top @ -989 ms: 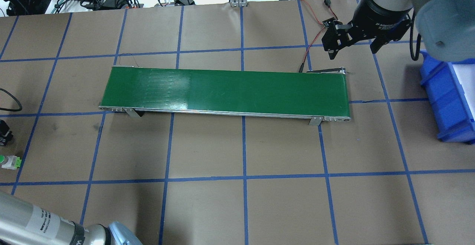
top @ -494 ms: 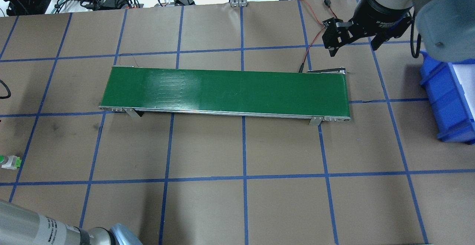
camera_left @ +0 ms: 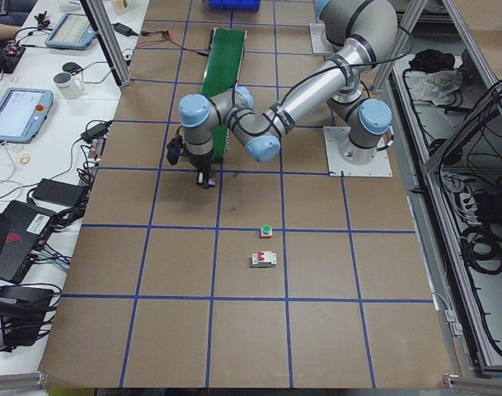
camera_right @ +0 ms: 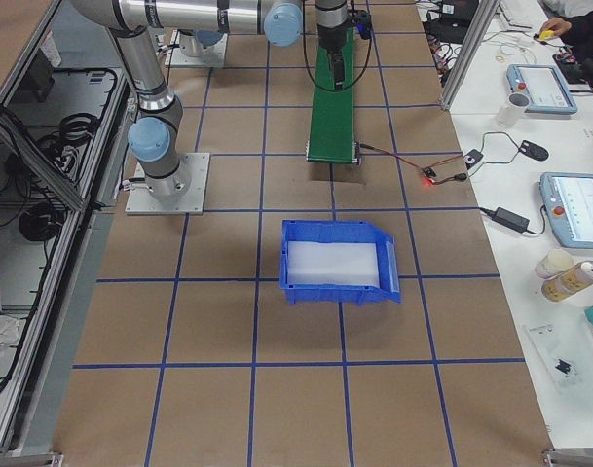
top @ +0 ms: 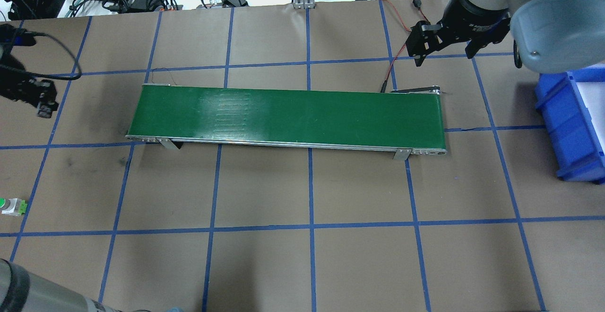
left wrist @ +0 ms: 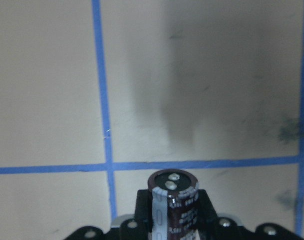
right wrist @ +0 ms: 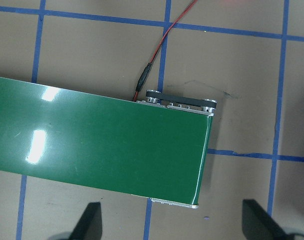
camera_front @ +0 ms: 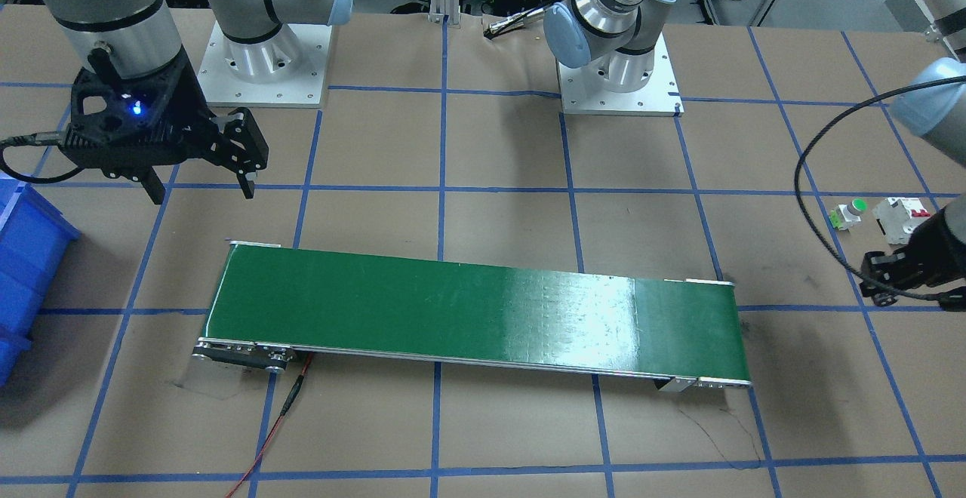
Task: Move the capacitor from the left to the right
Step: 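Lift the capacitor over the belt's near end while the right gripper moves farther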
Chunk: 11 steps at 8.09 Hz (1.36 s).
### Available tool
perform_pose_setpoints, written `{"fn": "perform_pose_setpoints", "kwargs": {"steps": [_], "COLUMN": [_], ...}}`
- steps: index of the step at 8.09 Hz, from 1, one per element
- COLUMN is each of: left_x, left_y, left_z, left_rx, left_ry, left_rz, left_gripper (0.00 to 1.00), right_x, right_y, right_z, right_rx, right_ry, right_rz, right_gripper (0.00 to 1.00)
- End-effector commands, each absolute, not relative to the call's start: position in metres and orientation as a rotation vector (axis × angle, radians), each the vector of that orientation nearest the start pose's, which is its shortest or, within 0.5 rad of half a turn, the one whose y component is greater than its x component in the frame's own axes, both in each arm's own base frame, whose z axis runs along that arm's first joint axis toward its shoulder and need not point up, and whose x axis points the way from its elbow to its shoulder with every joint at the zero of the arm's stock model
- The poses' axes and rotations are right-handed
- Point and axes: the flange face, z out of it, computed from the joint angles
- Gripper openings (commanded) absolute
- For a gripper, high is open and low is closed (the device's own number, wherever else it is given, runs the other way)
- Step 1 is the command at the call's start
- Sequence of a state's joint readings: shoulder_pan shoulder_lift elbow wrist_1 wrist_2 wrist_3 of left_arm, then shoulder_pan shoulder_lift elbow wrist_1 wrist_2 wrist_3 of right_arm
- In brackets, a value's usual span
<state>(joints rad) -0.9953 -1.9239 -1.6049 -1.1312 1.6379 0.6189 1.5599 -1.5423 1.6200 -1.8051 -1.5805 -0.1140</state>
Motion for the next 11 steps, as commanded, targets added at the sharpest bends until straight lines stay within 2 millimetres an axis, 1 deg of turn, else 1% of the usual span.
{"fn": "perform_pose_setpoints", "kwargs": {"steps": [1,2,3,4,5,6,7,8,9,10,11], "left_x": [0.076,0.053,0.036,0.021,0.013,0.002,-0.006,-0.018,-0.021,-0.022,-0.020], "left_y": [-0.618,-0.621,-0.619,-0.615,-0.615,-0.620,-0.622,-0.623,-0.623,-0.626,-0.634], "left_z": [0.323,0.322,0.311,0.304,0.301,0.299,0.289,0.285,0.284,0.282,0.274], "left_rx": [-0.123,-0.094,-0.162,-0.234,-0.206,-0.170,-0.145,-0.104,-0.045,-0.006,0.067], "left_ry": [3.067,3.072,3.119,3.162,3.166,3.168,3.170,3.167,3.162,3.161,3.156], "left_rz": [-0.014,-0.018,0.052,0.126,0.136,0.124,0.146,0.148,0.149,0.122,0.079], "left_gripper": [0.00,0.00,0.00,0.00,0.00,0.00,0.00,0.00,0.00,0.00,0.00], "right_x": [0.128,0.133,0.138,0.132,0.114,0.097,0.086,0.083,0.077,0.076,0.077], "right_y": [-0.544,-0.551,-0.560,-0.569,-0.580,-0.590,-0.596,-0.594,-0.594,-0.592,-0.592], "right_z": [0.429,0.421,0.405,0.394,0.383,0.356,0.324,0.299,0.294,0.290,0.289], "right_rx": [-0.145,-0.162,-0.168,-0.154,-0.165,-0.122,-0.097,-0.186,-0.219,-0.219,-0.219], "right_ry": [3.136,3.082,3.018,3.007,2.977,2.857,2.805,2.810,2.815,2.812,2.806], "right_rz": [-0.140,-0.145,-0.112,-0.110,-0.115,-0.070,-0.084,-0.103,-0.098,-0.087,-0.089], "right_gripper": [1.00,1.00,1.00,1.00,1.00,1.00,1.00,1.00,1.00,1.00,1.00]}}
